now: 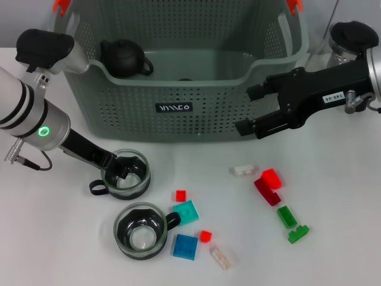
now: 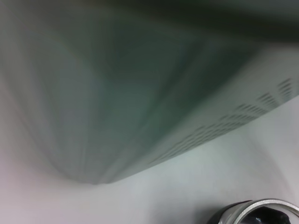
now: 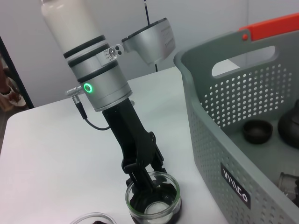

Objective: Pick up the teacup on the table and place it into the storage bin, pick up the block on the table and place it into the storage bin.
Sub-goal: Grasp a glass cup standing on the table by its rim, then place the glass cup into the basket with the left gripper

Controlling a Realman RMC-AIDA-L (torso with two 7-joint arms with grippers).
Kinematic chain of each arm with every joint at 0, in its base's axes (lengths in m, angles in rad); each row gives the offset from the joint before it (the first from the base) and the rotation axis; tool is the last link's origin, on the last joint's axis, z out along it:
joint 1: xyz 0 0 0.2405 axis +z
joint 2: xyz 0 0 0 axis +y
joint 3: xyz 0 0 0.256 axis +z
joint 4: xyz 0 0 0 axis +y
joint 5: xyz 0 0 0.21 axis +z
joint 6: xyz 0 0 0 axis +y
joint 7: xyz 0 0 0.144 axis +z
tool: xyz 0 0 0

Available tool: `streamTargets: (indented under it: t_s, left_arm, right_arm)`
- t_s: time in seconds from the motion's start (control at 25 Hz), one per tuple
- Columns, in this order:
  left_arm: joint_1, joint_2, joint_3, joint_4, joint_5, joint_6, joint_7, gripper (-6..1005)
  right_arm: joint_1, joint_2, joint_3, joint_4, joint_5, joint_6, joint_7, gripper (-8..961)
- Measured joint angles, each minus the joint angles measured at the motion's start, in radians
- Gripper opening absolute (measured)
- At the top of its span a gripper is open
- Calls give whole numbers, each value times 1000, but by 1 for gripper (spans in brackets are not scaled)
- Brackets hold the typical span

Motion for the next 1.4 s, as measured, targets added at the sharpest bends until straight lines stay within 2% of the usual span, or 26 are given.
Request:
streamTargets:
  t_s: [0.12, 0.56, 0.88, 1.4]
  left_arm:
    - [0, 2, -2, 0, -4, -1, 2, 737]
    - [2, -2, 3, 0, 2, -1, 2, 270]
    - [3, -5, 3, 0, 2, 3, 1, 98]
    - [8, 0, -2, 23, -6, 9, 12, 64]
  right_arm:
    - [0, 0, 1, 0, 0, 0, -1, 950]
    - [0, 2, 1, 0, 0, 0, -2, 950]
    - [0, 2, 2, 0, 0, 0, -2, 949]
    - [-3, 2, 2, 0, 2, 0, -2, 950]
